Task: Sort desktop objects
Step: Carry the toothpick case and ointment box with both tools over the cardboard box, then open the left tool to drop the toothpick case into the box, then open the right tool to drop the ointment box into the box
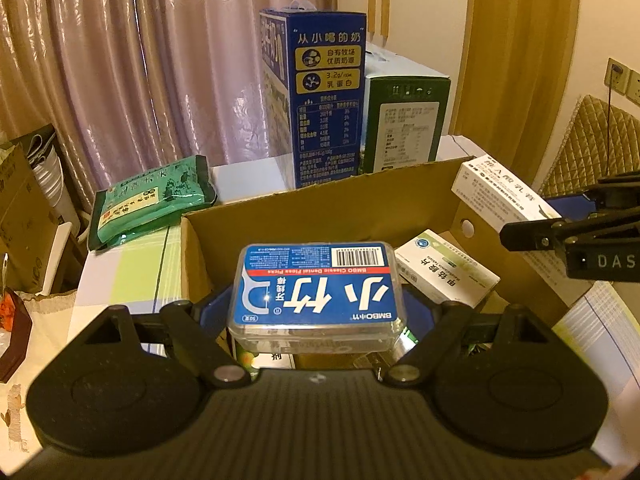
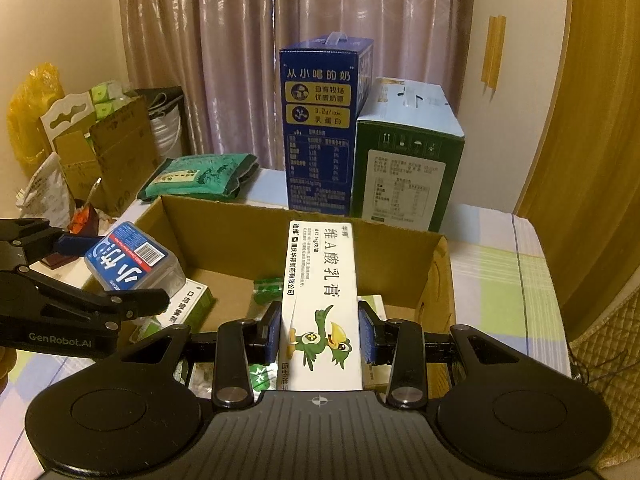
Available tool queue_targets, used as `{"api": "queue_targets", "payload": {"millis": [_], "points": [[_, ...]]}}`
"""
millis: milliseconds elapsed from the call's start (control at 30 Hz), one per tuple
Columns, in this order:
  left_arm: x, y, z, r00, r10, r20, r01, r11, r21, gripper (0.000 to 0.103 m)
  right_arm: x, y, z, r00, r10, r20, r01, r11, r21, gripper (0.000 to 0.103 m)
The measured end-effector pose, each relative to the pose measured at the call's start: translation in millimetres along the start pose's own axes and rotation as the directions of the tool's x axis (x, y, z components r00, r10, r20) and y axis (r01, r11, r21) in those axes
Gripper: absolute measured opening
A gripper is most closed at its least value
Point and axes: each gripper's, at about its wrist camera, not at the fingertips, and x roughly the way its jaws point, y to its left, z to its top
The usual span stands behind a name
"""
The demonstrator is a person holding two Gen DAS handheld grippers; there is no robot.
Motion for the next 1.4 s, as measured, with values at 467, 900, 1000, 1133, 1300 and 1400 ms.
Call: {"api": "queue_targets", "payload": {"millis": [467, 900, 1000, 1133, 1300, 1400], "points": [[23.1, 9.1, -1.4, 1.000, 0.008, 0.001, -0.008, 0.999, -0.039, 0.086, 16.0, -1.5, -1.1, 1.000, 0.003, -0.017, -0.003, 1.000, -0.001, 0.035], [8.5, 14.6, -9.6, 1.000, 0.013, 0.010, -0.013, 1.000, -0.023, 0.086, 20.7, -1.2, -1.4, 1.000, 0.004, -0.023, -0.004, 1.000, -0.004, 0.035], [5.7, 14.2, -9.0, 1.000, 0.013, 0.015, -0.012, 1.000, -0.021, 0.086, 20.0, -0.2, -0.9, 1.000, 0.007, -0.021, -0.007, 1.000, -0.002, 0.035], [4.3, 13.7, -9.7, 1.000, 0.015, 0.015, -0.015, 1.000, -0.014, 0.086, 19.4, 1.1, 0.8, 1.000, 0.008, -0.021, -0.008, 1.000, -0.002, 0.035], [3.2, 15.0, -10.8, 1.000, 0.016, 0.012, -0.016, 1.000, -0.015, 0.086, 18.7, 1.9, 3.4, 1.000, 0.008, -0.017, -0.008, 1.000, -0.004, 0.035], [2.7, 15.3, -10.2, 1.000, 0.018, 0.013, -0.018, 1.000, -0.014, 0.086, 18.5, 3.0, 6.2, 1.000, 0.008, -0.015, -0.008, 1.000, -0.006, 0.035]]}}
